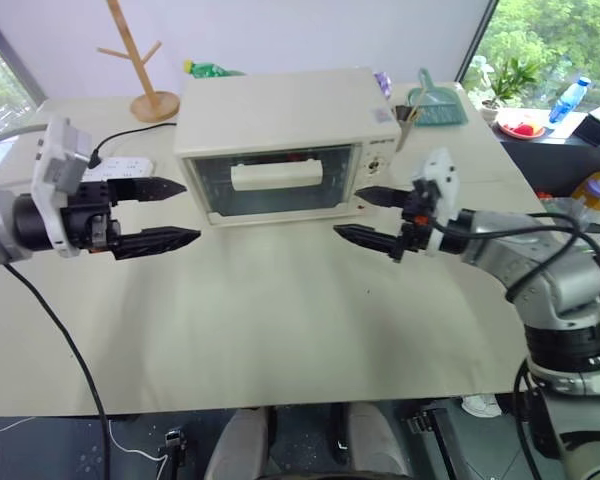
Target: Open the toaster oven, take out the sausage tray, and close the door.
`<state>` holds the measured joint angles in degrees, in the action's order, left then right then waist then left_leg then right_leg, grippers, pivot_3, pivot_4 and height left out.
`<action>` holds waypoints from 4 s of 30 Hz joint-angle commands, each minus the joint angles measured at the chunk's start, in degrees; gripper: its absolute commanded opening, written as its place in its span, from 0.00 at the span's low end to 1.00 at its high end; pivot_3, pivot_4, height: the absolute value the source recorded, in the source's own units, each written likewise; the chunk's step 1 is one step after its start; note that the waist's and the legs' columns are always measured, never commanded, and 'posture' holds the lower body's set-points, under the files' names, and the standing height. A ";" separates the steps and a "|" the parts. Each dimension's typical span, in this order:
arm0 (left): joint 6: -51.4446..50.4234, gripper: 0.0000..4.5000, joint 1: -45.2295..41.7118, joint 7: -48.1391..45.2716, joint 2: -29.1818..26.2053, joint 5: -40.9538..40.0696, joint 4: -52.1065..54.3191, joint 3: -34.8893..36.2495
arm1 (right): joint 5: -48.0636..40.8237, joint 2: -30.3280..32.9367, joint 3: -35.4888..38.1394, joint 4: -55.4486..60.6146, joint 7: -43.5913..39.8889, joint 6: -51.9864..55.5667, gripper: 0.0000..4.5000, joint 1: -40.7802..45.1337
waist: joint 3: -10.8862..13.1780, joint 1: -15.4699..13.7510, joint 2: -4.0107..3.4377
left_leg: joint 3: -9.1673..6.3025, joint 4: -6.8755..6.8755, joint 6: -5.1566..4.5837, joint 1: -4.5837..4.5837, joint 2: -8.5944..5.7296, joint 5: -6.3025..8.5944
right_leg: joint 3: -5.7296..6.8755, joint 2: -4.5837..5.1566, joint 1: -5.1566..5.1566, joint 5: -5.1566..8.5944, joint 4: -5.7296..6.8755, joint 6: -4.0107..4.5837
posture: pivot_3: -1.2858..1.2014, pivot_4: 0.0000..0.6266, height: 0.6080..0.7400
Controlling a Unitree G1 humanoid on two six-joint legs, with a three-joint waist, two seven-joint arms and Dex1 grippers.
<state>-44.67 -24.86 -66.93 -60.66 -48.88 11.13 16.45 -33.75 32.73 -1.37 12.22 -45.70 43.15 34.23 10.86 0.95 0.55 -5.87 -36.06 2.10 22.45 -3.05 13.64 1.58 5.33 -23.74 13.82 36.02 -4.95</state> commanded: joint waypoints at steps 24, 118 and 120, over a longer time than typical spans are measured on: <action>-4.44 0.99 -0.74 5.95 1.15 -2.76 4.97 1.99 | 6.50 -10.88 -5.39 -11.09 -5.67 -8.82 1.00 11.55 | 0.02 0.16 0.01 | -0.04 -0.01 0.02 0.01 0.01 -0.01 | -0.11 -0.19 -0.12 -0.02 0.16 0.00 | 0.52 0.24 1.00; 19.86 0.20 4.79 11.40 24.55 27.27 -12.99 -15.93 | -9.80 6.68 9.99 22.21 7.17 5.41 1.00 -17.20 | -0.05 -0.46 0.18 | 0.85 -0.16 -0.03 -0.07 0.34 0.01 | -0.69 -0.32 -0.21 -0.05 0.24 0.01 | 0.52 0.24 1.00; 18.03 0.41 4.54 10.87 23.50 24.69 -11.43 -13.63 | -9.74 6.64 9.85 22.04 7.26 5.26 1.00 -17.12 | -0.05 -0.38 0.18 | 0.85 -0.16 -0.03 -0.07 0.36 0.01 | -0.69 -0.34 -0.21 -0.06 0.24 0.02 | 0.52 0.24 1.00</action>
<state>-25.37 -19.89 -55.87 -35.83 -22.33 -1.66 -0.15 -42.89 39.39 8.09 33.48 -38.58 49.60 16.05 10.82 0.57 0.73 -5.02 -36.22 2.07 22.38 -2.69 13.65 0.89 4.99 -23.96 13.76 36.27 -4.93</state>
